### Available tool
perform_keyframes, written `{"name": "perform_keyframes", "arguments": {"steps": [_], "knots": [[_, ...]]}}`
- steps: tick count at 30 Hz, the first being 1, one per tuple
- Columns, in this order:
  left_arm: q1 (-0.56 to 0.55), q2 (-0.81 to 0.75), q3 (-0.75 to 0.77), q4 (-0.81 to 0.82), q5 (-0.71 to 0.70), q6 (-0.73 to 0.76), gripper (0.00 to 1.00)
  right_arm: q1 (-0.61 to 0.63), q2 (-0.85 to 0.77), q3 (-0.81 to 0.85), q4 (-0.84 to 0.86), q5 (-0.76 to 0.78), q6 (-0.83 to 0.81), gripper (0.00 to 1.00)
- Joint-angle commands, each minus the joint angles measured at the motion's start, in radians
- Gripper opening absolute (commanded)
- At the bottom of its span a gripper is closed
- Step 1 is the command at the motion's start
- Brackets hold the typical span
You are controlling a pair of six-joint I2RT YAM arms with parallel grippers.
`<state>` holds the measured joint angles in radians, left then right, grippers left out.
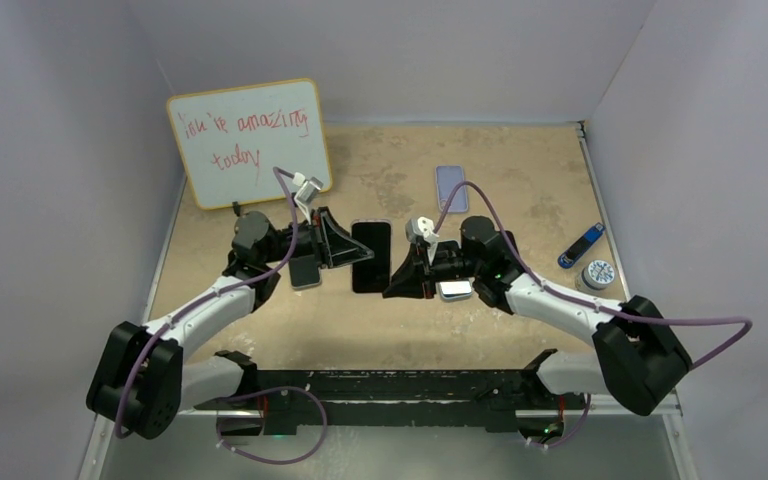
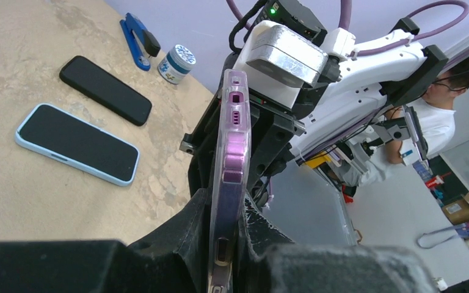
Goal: Take the phone out of the phone case
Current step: Remove the phone case from the phone.
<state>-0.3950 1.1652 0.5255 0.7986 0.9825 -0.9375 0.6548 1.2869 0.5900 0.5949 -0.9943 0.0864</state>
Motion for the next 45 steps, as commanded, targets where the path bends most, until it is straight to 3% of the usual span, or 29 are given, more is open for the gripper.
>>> {"name": "perform_keyframes", "arguments": {"steps": [1,7,10,25,32,38,41,43,45], "knots": [[-0.004,0.013,0.012,0.116,-0.019,-0.16,0.0,0.017,-0.044,-0.005,0.053,-0.001,-0.192,0.03],[-0.004,0.008,0.001,0.116,-0.004,-0.184,0.0,0.017,-0.041,0.02,0.029,0.023,-0.27,0.09],[-0.004,0.004,-0.006,0.113,-0.001,-0.189,0.0,0.018,-0.035,0.033,0.007,0.021,-0.342,0.0],[-0.004,0.011,-0.021,0.058,0.011,-0.175,0.0,0.027,-0.032,0.135,-0.205,0.027,-0.726,0.0],[-0.004,-0.018,-0.019,0.023,0.004,-0.143,0.0,0.026,-0.013,0.16,-0.177,0.068,-0.708,0.0],[-0.002,-0.065,-0.029,0.027,-0.03,-0.131,0.0,0.026,-0.017,0.096,-0.045,0.129,-0.536,0.0],[0.001,-0.084,-0.03,-0.003,-0.074,-0.116,0.0,0.026,-0.029,0.044,0.033,0.209,-0.422,0.14],[0.002,-0.094,-0.028,-0.043,-0.121,-0.104,0.0,0.026,-0.049,0.012,0.075,0.285,-0.341,0.33],[0.002,-0.104,-0.03,-0.083,-0.18,-0.093,0.0,0.027,-0.071,-0.021,0.107,0.362,-0.26,0.45]]}}
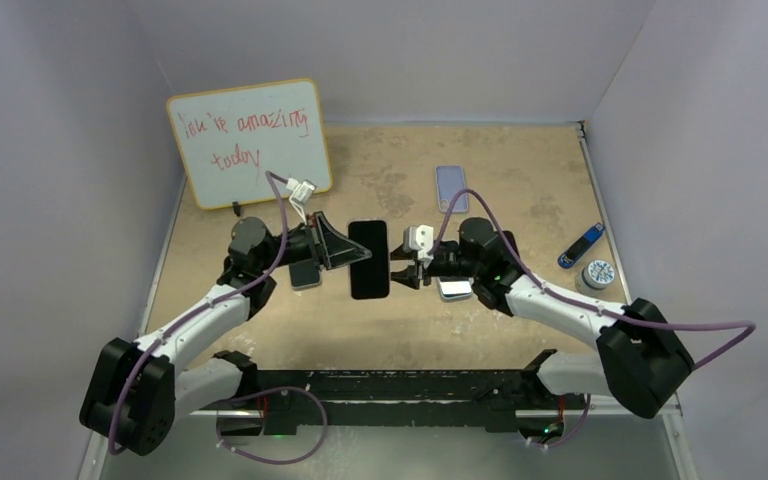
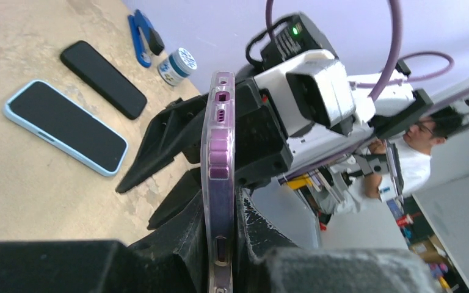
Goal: Take the phone out of the phone case
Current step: Remove the phone case from the phone.
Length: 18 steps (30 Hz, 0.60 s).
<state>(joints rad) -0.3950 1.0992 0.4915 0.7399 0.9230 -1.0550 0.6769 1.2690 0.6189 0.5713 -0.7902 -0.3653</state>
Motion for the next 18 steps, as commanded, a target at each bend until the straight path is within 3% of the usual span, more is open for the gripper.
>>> {"name": "perform_keyframes", "arguments": {"steps": [1,4,12,18], "knots": [[0.003,-0.041,0.002,-0.044,-0.146,0.028,0.0,0.004,-0.065,-0.062,0.141,0.19,0.23,0.5],[0.004,-0.052,-0.005,-0.092,-0.226,0.031,0.0,0.007,-0.087,-0.086,0.16,0.303,0.385,0.63],[0.004,-0.102,-0.047,-0.236,-0.5,0.034,0.0,0.048,-0.105,-0.073,0.025,0.485,0.596,0.8],[0.003,-0.078,-0.138,-0.093,-0.59,-0.065,0.0,0.071,-0.087,-0.119,0.133,0.529,0.716,0.87]]}}
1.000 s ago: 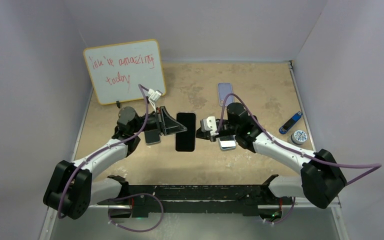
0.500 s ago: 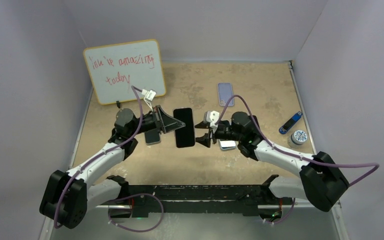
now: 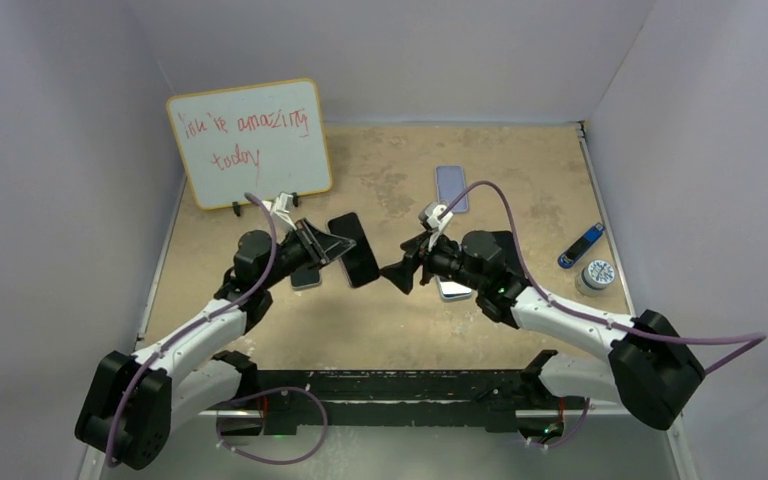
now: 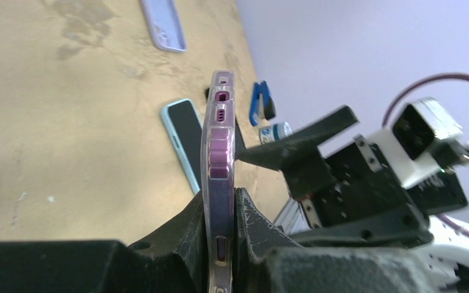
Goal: Take the phone out of the phone case
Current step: Remove the phone case from the phone.
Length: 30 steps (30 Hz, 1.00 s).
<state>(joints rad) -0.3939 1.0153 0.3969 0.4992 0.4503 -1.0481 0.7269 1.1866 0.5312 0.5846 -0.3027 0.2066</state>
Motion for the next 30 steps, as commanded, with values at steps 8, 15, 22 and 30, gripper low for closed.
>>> {"name": "perform_keyframes", "arguments": {"steps": [8,15,22,30], "knots": [[-0.003,0.067,-0.07,0.255,-0.154,-0.107,0.0,0.043,0.031,-0.019,0.127,0.059,0.198,0.88],[-0.015,0.057,-0.063,0.177,-0.206,-0.068,0.0,0.127,0.104,0.129,-0.116,0.152,0.166,0.87],[-0.025,0.043,-0.05,0.123,-0.233,-0.034,0.0,0.186,0.189,0.251,-0.297,0.223,0.111,0.86],[-0.043,0.058,-0.046,0.123,-0.234,-0.026,0.0,0.215,0.264,0.315,-0.367,0.26,0.09,0.87]]}}
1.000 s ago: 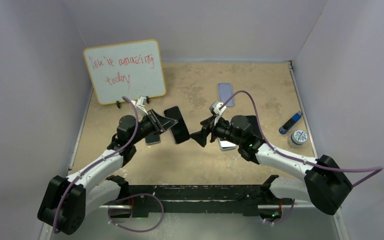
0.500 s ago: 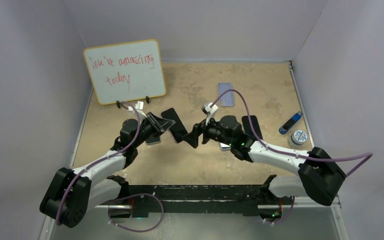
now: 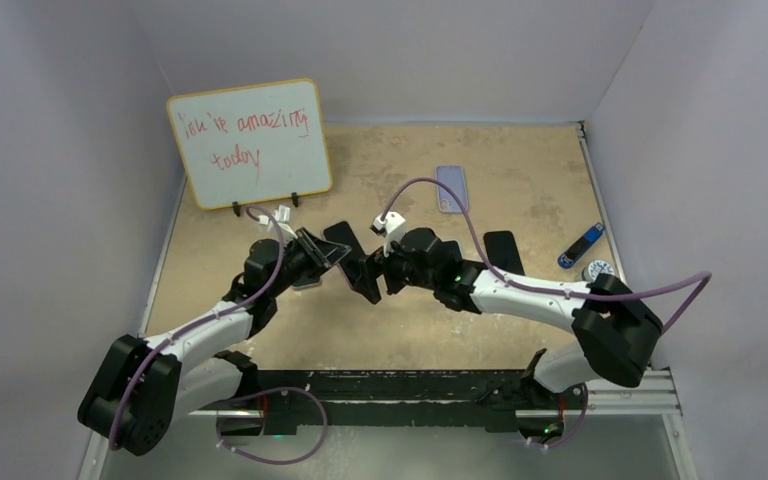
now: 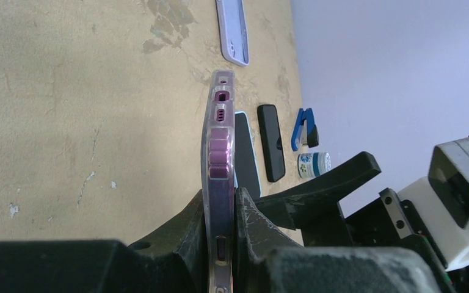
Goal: Take the phone out of the phone case
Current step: Remove the phone case from the phone.
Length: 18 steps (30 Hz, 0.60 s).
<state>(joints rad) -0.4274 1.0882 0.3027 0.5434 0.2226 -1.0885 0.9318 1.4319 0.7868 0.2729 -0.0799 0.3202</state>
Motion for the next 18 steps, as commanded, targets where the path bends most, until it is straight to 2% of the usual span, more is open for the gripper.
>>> {"name": "perform_keyframes", "arguments": {"steps": [1,18], "knots": [[-0.01,-0.013,0.048,0.08,-0.006,0.015,0.0,0.011,0.026,0.065,-0.061,0.036,-0.025,0.87],[-0.032,-0.021,0.046,0.075,-0.032,0.027,0.0,0.056,0.048,0.109,-0.083,0.041,-0.019,0.78]]}}
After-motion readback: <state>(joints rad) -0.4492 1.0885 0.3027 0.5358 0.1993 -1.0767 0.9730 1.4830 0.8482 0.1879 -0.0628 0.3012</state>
